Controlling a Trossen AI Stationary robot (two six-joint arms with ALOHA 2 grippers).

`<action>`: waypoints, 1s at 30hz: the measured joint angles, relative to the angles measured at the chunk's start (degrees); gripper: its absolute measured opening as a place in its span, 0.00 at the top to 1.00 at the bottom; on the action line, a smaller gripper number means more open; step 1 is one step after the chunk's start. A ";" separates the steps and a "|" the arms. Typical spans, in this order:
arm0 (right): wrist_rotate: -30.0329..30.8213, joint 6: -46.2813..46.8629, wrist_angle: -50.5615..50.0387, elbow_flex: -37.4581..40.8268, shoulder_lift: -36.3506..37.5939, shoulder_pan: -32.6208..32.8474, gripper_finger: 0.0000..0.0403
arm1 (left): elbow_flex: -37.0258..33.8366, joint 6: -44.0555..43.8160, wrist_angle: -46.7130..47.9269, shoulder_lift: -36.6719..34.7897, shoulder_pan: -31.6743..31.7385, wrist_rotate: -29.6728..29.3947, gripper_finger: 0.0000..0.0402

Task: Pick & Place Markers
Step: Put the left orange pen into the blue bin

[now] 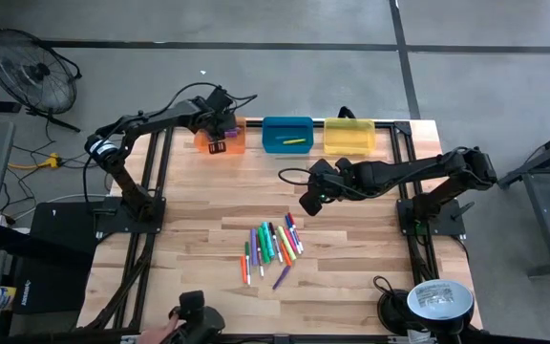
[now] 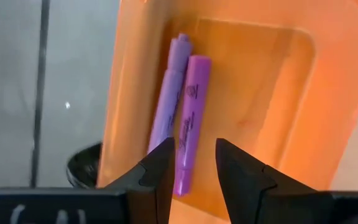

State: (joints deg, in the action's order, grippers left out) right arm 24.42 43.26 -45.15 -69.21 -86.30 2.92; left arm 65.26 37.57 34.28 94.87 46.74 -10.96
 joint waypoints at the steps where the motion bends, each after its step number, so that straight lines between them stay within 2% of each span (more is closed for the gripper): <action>1: -0.30 0.18 0.00 0.00 0.00 0.00 0.64 | 0.47 -1.38 1.56 0.00 0.00 0.00 0.72; 5: -0.81 0.25 0.00 0.00 0.00 0.02 0.64 | 4.55 -6.85 7.90 -0.05 0.11 1.72 0.72; 17: -0.83 3.34 -2.41 -0.02 0.00 0.02 0.64 | 18.49 -23.04 27.81 -0.11 0.09 14.96 0.72; 22: -1.62 4.77 -6.59 -0.02 0.00 0.11 0.64 | 19.14 -26.94 32.18 -2.18 -0.37 20.98 0.72; 30: -2.16 4.75 -11.50 -0.02 0.00 0.13 0.64 | 15.57 -34.50 33.41 -8.40 -7.16 20.65 0.72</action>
State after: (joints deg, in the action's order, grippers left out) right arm 22.26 48.01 -56.65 -69.23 -86.30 3.05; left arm 80.83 3.08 67.70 86.47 39.58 9.69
